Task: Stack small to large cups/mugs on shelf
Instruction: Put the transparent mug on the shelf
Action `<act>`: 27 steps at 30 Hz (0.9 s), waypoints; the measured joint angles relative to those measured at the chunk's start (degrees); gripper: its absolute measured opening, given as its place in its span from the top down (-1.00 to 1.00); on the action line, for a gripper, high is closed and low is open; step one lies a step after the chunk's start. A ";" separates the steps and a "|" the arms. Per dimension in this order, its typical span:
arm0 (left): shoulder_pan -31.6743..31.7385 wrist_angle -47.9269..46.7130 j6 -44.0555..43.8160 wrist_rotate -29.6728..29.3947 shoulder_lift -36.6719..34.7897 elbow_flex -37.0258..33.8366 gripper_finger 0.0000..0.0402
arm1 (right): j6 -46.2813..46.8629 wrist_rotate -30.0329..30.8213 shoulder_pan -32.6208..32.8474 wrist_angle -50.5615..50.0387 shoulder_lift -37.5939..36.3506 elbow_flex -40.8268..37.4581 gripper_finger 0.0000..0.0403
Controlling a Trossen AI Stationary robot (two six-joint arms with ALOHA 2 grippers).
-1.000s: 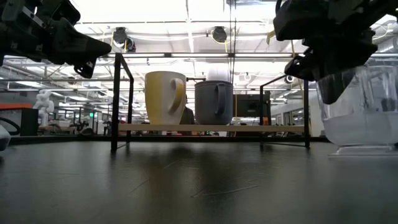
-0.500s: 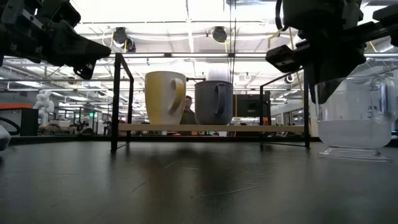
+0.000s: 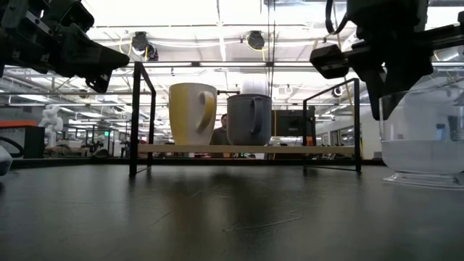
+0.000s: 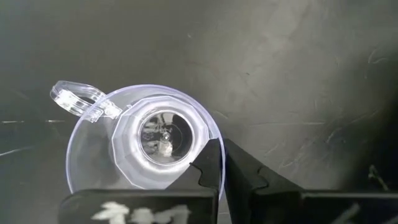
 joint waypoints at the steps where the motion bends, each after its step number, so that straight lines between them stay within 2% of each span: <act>1: -0.02 0.00 0.00 0.00 0.00 0.00 0.96 | 0.02 0.00 0.14 0.00 0.00 0.00 1.00; 10: -0.02 0.02 0.00 -0.02 0.00 0.00 0.96 | 7.60 -0.16 0.39 0.42 0.00 0.00 0.94; 20: 0.00 0.02 -0.26 -0.02 0.00 0.00 0.96 | 10.50 -0.42 0.39 3.55 0.00 0.00 0.61; 27: -0.01 0.03 -0.26 -0.02 0.00 0.00 0.96 | 18.01 -0.44 0.39 4.12 0.00 -0.02 0.40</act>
